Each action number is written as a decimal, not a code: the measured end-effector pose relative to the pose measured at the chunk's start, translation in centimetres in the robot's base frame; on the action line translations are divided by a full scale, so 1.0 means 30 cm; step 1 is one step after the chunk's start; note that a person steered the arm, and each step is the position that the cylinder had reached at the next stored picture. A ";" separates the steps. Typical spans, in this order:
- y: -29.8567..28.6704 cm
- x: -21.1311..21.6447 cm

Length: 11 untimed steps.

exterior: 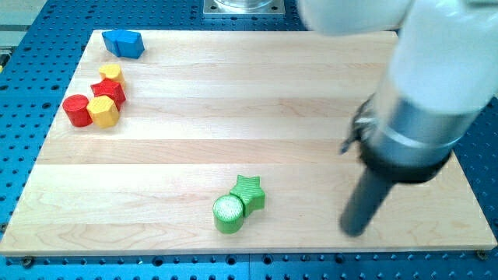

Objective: Move green circle to the right of the hexagon

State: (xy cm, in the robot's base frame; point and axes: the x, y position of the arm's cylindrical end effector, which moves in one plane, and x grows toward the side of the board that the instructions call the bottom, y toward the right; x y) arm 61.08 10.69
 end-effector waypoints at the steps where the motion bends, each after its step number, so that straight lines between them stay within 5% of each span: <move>1: -0.288 0.027; 3: -0.564 -0.007; 5: -0.555 0.023; 8: -0.487 -0.336; 10: -0.608 -0.233; 11: -0.639 -0.393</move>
